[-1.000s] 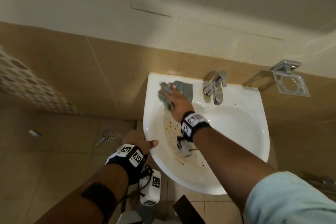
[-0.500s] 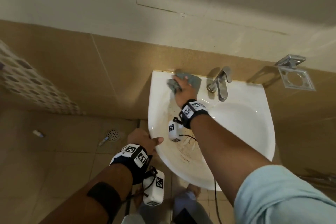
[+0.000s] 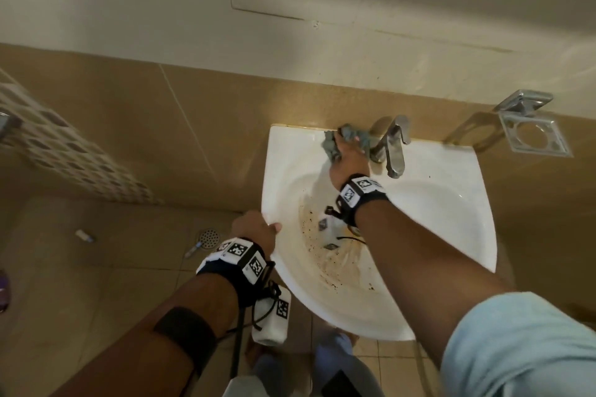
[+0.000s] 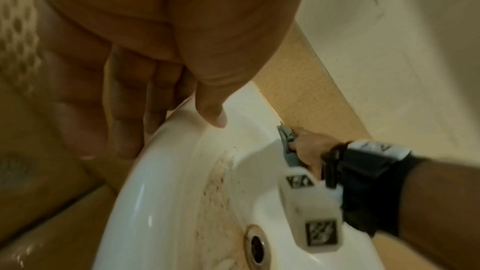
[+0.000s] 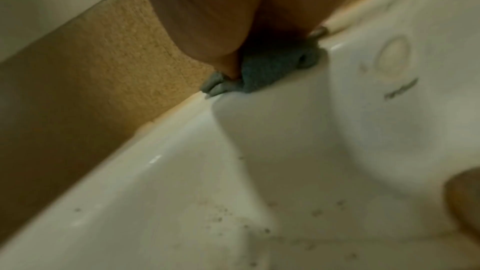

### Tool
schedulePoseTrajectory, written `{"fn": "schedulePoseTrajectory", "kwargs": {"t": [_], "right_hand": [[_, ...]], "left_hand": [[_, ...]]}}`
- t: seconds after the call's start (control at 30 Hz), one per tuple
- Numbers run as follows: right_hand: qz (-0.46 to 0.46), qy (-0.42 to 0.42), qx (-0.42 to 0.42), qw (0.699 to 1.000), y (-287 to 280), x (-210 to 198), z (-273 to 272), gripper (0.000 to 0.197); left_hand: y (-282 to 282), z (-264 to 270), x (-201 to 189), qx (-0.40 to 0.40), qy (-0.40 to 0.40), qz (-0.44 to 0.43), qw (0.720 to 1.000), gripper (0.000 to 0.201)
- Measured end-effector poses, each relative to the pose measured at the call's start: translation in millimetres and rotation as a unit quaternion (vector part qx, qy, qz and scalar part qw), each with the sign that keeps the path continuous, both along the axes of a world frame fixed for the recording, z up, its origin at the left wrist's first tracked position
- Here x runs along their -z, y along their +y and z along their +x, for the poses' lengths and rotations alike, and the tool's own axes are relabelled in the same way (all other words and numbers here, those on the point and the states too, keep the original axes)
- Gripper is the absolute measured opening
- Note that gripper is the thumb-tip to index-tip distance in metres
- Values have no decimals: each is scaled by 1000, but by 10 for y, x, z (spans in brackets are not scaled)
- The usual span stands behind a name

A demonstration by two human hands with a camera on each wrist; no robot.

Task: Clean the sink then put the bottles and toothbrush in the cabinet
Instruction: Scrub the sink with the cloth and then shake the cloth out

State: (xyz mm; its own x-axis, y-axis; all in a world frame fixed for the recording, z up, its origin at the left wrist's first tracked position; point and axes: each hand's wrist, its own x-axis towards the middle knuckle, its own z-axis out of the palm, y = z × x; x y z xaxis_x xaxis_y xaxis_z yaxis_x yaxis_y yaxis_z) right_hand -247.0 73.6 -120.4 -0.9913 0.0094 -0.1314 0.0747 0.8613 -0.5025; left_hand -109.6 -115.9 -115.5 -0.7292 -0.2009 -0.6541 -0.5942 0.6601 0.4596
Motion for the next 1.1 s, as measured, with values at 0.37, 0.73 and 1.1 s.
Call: {"fn": "schedulePoseTrajectory", "kwargs": {"t": [0.37,0.73,1.1], "right_hand": [[-6,-15,105,994,22,-47,-30,78],[-50,20,-135,989,98,-538,206,52],[303,-15,-12,953,-62,-227,-149,47]], "left_hand": [[27,-205,54,-12,-27,-66,997,45],[-42,-183,109,-99,-27,19,995,40],[-79,-171,191,-94,-12,27,995,44]]}}
